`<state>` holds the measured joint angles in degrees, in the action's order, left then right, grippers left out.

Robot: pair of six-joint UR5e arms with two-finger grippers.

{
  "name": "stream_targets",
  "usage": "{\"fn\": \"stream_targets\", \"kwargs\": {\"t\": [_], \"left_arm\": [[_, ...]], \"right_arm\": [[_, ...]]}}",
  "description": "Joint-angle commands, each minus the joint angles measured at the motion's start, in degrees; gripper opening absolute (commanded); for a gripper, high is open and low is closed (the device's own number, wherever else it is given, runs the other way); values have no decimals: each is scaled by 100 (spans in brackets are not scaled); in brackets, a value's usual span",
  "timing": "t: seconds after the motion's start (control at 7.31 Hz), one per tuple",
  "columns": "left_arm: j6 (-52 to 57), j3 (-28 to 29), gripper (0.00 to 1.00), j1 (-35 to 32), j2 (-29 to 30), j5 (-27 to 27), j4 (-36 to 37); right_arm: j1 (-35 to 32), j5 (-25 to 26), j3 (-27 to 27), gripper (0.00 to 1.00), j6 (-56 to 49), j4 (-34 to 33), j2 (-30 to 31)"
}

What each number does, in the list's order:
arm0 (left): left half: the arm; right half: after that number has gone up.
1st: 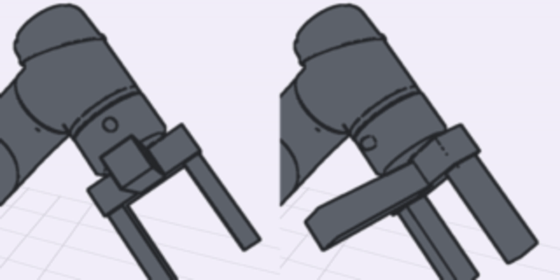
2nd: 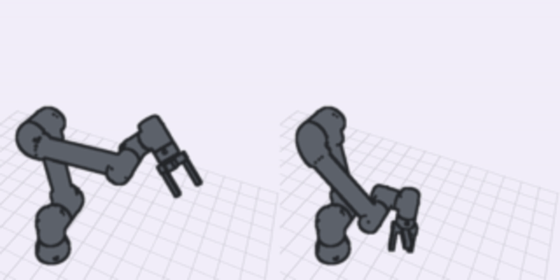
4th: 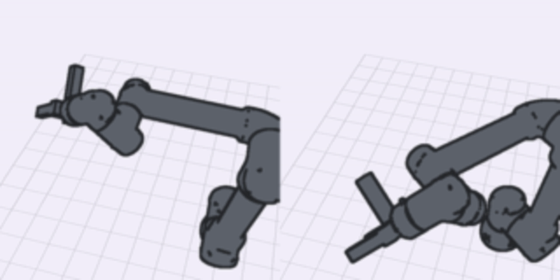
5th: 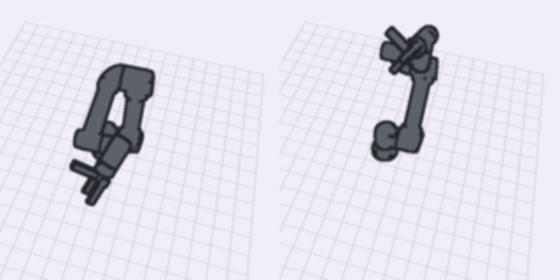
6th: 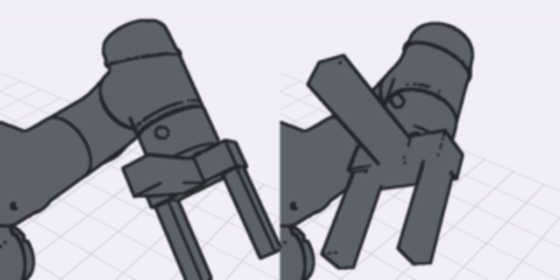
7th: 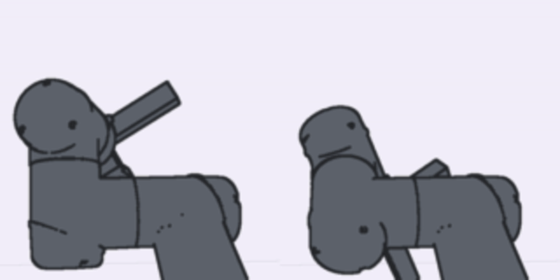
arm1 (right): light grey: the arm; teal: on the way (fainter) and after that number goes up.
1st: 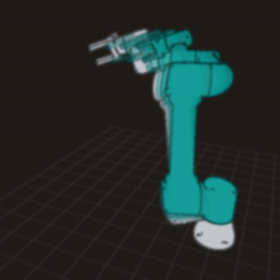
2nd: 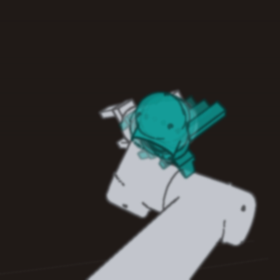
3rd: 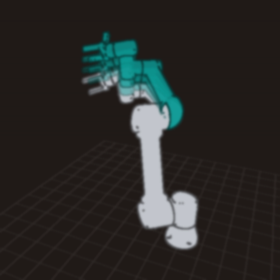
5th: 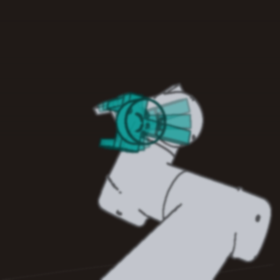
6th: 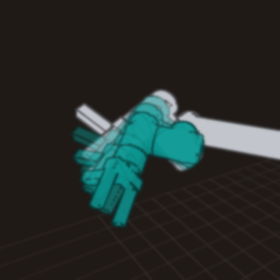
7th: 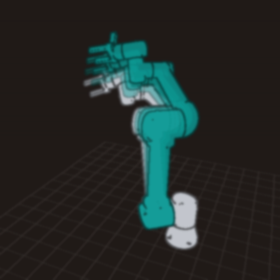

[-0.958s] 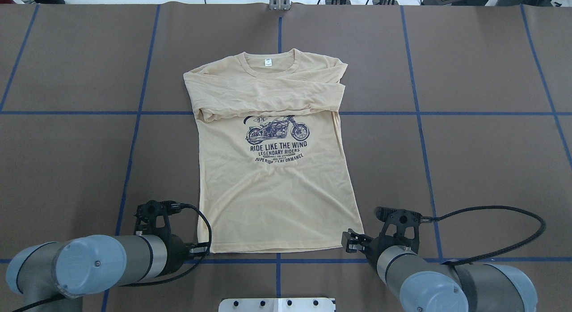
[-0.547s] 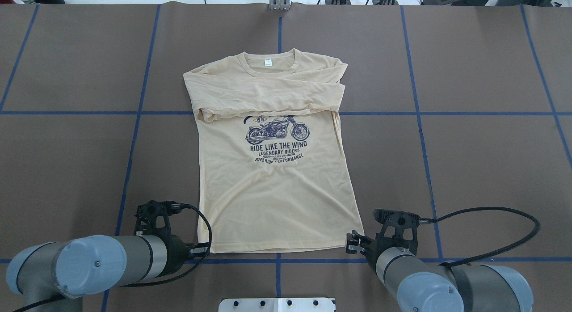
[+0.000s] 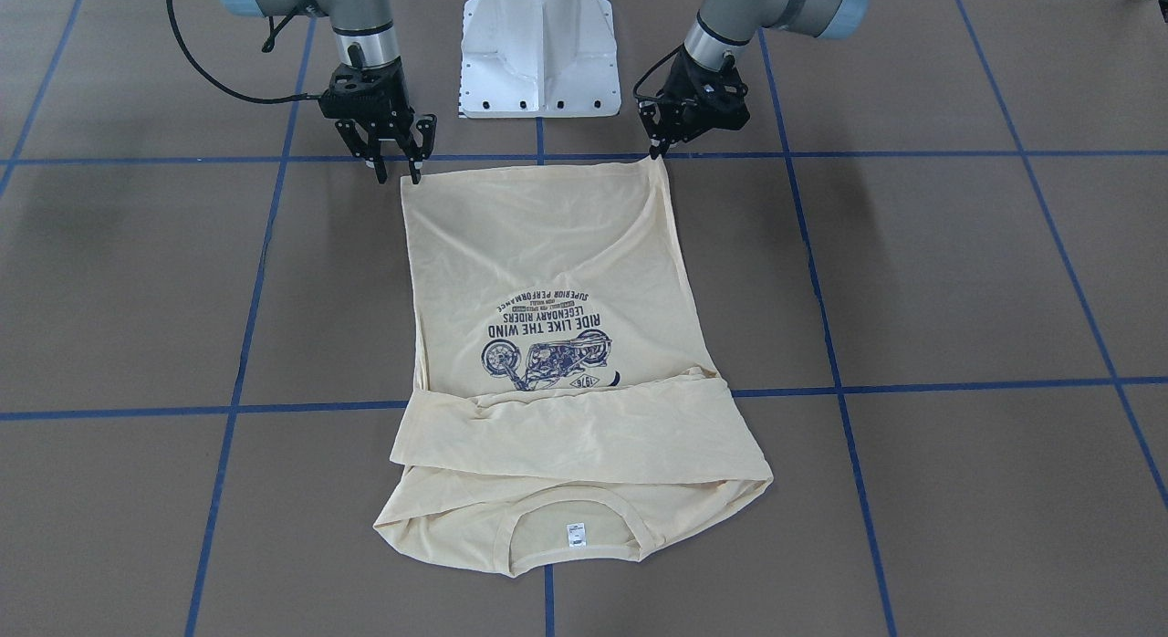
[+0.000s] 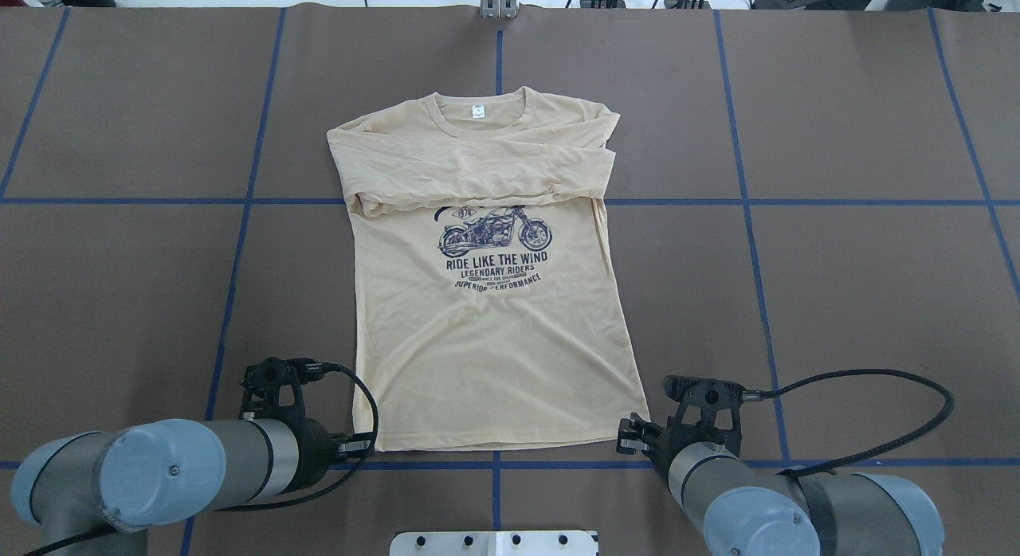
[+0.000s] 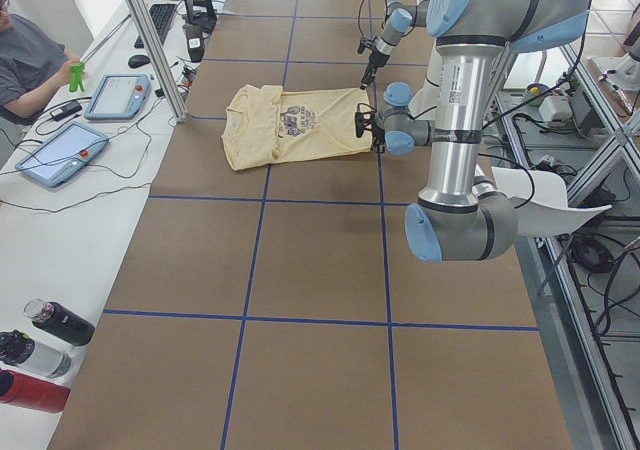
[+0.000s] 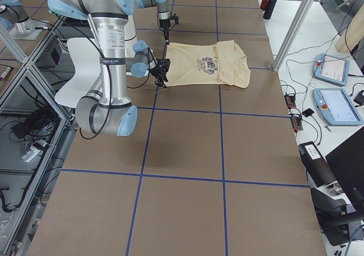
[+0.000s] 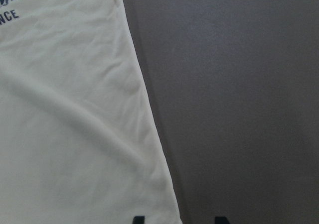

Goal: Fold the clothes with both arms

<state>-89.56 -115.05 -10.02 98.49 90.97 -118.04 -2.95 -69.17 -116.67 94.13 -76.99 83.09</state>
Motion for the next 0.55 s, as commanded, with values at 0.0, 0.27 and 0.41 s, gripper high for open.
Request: {"fn": "stream_targets", "kwargs": {"t": [0.0,0.27,0.41], "left_arm": [[0,0,0,0,3,0,0],[0,0,0,0,3,9,0],[0,0,0,0,3,9,0]], "right_arm": [[31,0,39,53,0,0,-12],[31,0,91,53,0,0,-12],[31,0,118,52,8,0,-21]]}}
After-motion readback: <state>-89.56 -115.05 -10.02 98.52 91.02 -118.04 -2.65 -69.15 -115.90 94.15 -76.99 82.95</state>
